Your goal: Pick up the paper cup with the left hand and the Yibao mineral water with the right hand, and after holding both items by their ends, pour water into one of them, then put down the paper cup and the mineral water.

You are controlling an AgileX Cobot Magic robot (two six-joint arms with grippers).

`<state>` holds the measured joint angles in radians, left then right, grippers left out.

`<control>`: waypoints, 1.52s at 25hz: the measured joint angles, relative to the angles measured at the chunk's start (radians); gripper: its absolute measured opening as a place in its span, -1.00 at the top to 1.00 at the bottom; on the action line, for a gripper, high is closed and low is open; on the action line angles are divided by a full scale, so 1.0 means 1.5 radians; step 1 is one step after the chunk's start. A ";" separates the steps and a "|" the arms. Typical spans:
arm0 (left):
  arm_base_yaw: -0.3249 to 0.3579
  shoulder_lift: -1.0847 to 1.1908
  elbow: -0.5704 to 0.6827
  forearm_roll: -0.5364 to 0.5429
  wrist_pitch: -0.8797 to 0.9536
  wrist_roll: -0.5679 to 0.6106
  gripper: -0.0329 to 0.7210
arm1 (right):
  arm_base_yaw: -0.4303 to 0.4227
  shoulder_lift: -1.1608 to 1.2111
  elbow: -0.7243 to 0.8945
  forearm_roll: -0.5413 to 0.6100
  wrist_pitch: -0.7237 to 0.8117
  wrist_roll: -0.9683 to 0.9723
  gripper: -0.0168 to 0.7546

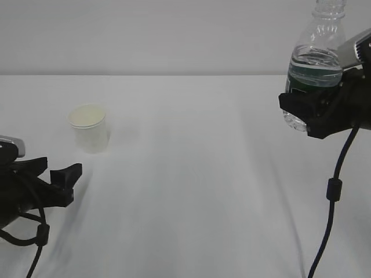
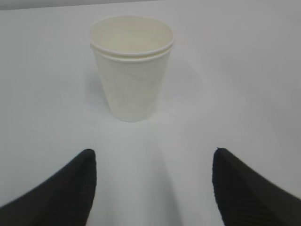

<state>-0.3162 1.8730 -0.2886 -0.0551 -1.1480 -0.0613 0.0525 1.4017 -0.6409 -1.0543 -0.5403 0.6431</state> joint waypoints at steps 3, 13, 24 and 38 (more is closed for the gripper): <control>0.000 0.023 -0.018 0.003 0.000 0.000 -0.59 | 0.000 0.000 0.000 0.000 0.000 0.000 -0.13; 0.000 0.080 -0.067 0.004 0.000 0.000 -0.66 | 0.000 0.000 0.000 -0.001 0.000 0.000 -0.13; 0.000 0.080 -0.068 0.002 0.000 0.000 -0.52 | 0.000 0.000 0.000 -0.003 0.000 0.000 -0.13; 0.000 0.103 -0.102 -0.001 0.000 0.000 -0.86 | 0.000 0.000 0.000 -0.003 0.000 0.000 -0.13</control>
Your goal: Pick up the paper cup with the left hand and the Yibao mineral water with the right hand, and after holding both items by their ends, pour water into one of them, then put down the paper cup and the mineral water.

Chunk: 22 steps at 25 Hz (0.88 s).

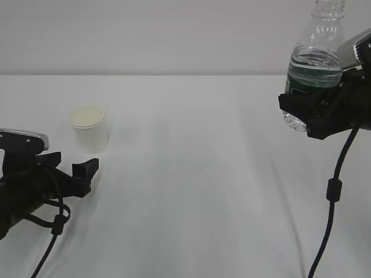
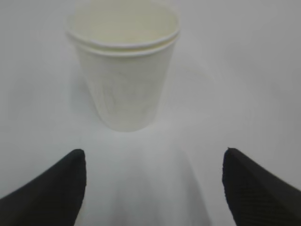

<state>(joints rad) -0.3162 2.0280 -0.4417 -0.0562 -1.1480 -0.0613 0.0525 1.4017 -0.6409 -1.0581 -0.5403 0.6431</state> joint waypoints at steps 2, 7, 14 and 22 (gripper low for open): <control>0.000 0.018 -0.007 0.000 0.000 0.000 -0.86 | 0.000 0.000 0.000 0.000 0.000 0.000 -0.13; 0.000 0.040 -0.027 0.000 0.000 0.000 -0.84 | 0.000 0.000 0.000 0.000 0.000 0.000 -0.13; 0.000 0.046 -0.061 -0.005 0.000 0.000 -0.82 | 0.000 0.000 0.000 0.000 0.000 0.000 -0.13; 0.000 0.094 -0.099 -0.007 0.000 0.000 -0.80 | 0.000 0.000 0.000 0.000 0.000 0.000 -0.13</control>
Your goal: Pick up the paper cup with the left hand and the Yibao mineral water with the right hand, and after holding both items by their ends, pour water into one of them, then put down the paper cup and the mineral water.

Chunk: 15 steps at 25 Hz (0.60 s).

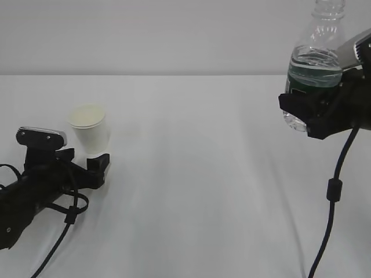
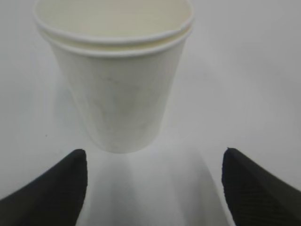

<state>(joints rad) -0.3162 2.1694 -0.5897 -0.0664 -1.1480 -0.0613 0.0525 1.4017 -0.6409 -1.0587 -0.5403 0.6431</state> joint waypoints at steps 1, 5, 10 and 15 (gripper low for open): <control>0.000 0.004 -0.002 0.000 0.000 0.000 -0.80 | 0.000 0.000 0.000 0.000 0.000 0.000 -0.13; 0.000 0.006 -0.005 -0.001 0.000 0.000 -0.78 | 0.000 0.000 0.000 0.000 0.000 0.000 -0.13; 0.000 0.009 -0.023 -0.013 0.000 0.000 -0.75 | 0.000 0.000 0.000 0.000 0.000 0.000 -0.13; 0.000 0.009 -0.039 -0.016 0.000 0.000 -0.73 | 0.000 0.000 0.000 0.000 0.000 0.000 -0.13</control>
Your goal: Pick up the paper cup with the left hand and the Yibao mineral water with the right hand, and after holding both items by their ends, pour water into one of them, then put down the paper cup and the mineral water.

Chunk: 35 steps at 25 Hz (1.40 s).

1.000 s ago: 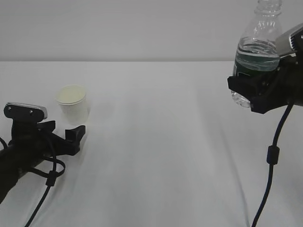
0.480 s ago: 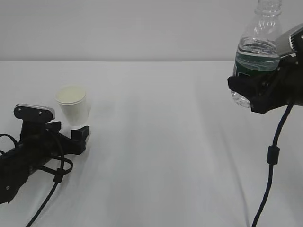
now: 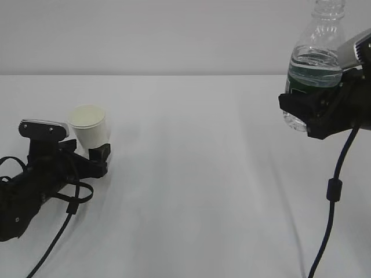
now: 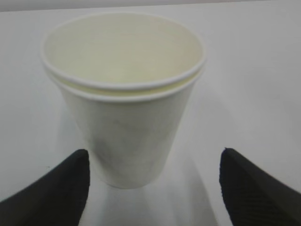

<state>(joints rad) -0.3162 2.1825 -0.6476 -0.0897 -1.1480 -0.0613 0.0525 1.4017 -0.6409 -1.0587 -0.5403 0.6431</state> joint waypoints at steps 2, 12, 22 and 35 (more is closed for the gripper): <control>0.001 0.002 -0.002 0.000 0.000 0.000 -0.72 | 0.000 0.000 0.000 0.000 0.000 0.000 -0.13; 0.011 0.039 -0.025 0.000 0.000 0.000 -0.70 | 0.000 0.000 0.000 0.000 0.000 0.000 -0.13; 0.011 0.053 -0.060 0.000 0.000 0.000 -0.68 | 0.000 0.000 0.000 -0.001 0.000 0.000 -0.13; 0.017 0.073 -0.104 0.000 0.000 0.000 -0.66 | 0.000 0.000 0.000 -0.001 0.000 0.000 -0.13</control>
<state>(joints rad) -0.2903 2.2926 -0.8043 -0.0897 -1.1480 -0.0613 0.0525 1.4017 -0.6409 -1.0610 -0.5403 0.6431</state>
